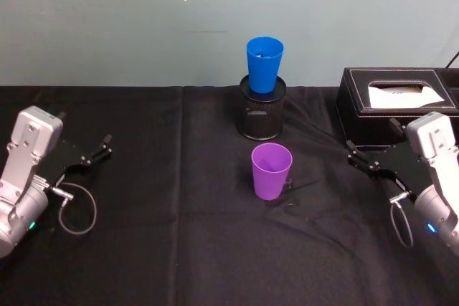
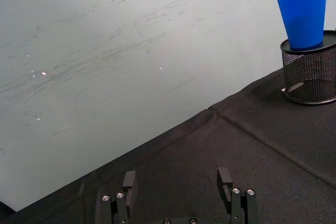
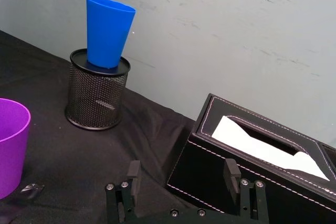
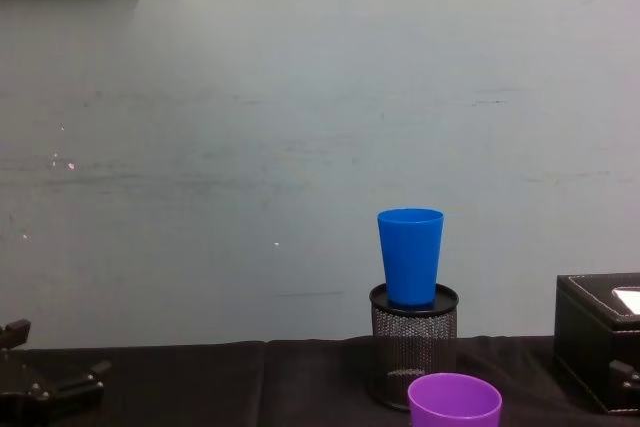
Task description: Pick up one cup with a gripper and tap it against the other cup.
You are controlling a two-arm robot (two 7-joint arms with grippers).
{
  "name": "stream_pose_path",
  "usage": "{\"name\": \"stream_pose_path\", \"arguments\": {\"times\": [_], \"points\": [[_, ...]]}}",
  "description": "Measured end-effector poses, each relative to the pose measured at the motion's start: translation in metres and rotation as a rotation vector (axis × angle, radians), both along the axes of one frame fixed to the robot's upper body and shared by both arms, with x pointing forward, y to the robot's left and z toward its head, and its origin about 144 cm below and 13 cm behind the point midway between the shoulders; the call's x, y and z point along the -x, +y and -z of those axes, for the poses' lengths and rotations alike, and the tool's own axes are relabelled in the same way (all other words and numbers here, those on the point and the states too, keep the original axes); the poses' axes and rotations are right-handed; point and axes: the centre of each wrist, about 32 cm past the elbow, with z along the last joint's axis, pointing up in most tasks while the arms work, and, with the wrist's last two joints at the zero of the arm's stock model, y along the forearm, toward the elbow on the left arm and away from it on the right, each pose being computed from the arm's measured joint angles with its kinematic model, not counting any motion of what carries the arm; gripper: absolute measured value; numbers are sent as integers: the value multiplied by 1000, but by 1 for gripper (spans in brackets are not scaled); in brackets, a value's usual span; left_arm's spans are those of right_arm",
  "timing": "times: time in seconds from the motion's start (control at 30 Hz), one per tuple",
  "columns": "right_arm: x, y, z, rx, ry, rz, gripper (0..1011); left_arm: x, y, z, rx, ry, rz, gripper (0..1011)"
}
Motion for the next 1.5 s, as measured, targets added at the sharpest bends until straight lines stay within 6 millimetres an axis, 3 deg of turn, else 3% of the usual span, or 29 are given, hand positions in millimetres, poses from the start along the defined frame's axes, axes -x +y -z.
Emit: {"name": "stream_pose_path", "arguments": {"times": [1.23, 1.5], "points": [[0, 0, 0, 3, 2, 0, 1000, 0, 0, 0, 0, 0, 0, 1000], [7, 4, -9, 41, 126, -173, 1000, 0, 0, 0, 0, 0, 0, 1000]]}}
